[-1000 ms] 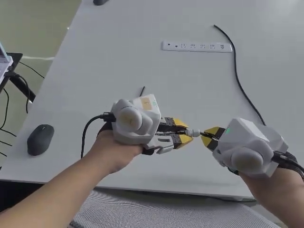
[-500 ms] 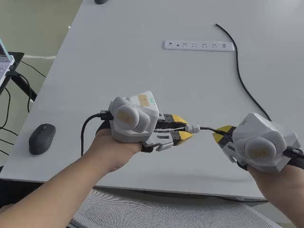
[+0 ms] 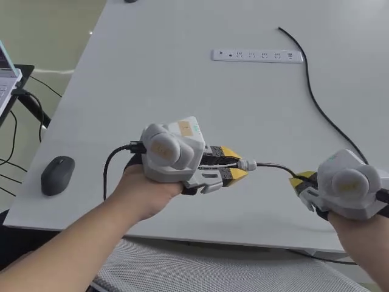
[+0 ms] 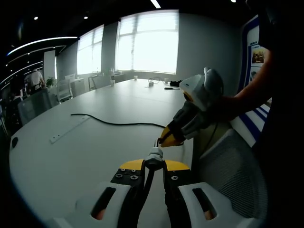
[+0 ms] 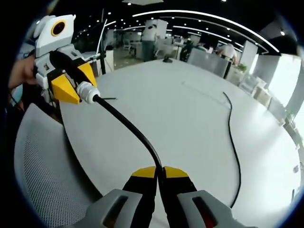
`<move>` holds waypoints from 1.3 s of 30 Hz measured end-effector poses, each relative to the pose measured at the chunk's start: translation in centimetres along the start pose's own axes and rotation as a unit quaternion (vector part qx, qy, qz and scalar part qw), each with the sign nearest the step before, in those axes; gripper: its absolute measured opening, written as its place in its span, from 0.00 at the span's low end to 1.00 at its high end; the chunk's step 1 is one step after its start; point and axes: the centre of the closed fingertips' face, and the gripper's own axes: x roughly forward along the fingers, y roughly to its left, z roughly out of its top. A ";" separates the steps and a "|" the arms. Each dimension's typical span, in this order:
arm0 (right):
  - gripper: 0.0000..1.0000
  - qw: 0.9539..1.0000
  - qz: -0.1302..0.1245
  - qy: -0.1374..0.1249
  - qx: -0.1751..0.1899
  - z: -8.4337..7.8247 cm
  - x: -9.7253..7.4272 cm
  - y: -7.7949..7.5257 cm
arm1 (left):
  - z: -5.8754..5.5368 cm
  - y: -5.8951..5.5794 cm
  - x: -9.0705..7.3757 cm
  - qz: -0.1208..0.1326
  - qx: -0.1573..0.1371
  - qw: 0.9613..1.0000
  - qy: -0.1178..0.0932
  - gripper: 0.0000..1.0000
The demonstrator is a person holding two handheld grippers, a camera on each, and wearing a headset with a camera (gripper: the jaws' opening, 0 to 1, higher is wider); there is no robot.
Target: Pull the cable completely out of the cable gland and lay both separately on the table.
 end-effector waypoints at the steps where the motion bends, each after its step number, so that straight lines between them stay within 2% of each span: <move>1: 0.00 1.000 0.002 -0.001 0.002 0.0 0.0 0.1 | -0.1 -0.1 0.1 -0.001 0.001 1.000 0.002 0.15; 7: 0.00 1.000 0.002 0.000 -0.001 -0.1 0.0 0.3 | -0.2 0.1 0.1 0.001 0.001 1.000 0.004 0.15; 17: 0.00 0.999 -0.002 -0.015 -0.029 0.6 -0.4 0.2 | -0.1 0.4 0.1 0.004 -0.002 1.000 0.004 0.15; 25: 0.01 0.999 0.003 -0.026 -0.045 1.4 -1.0 0.7 | -0.1 0.5 0.1 0.006 0.000 1.000 0.007 0.15; 30: 0.09 0.997 0.012 -0.035 -0.063 2.3 -1.7 1.2 | -0.2 0.7 0.1 0.008 -0.001 1.000 0.010 0.15; 34: 0.14 0.993 0.021 -0.054 -0.099 4.1 -2.7 2.2 | -0.5 0.5 0.2 0.007 -0.001 1.000 0.016 0.15; 39: 0.15 0.982 0.046 -0.074 -0.168 6.2 -3.2 4.7 | -0.5 0.3 0.3 0.009 0.001 1.000 0.018 0.15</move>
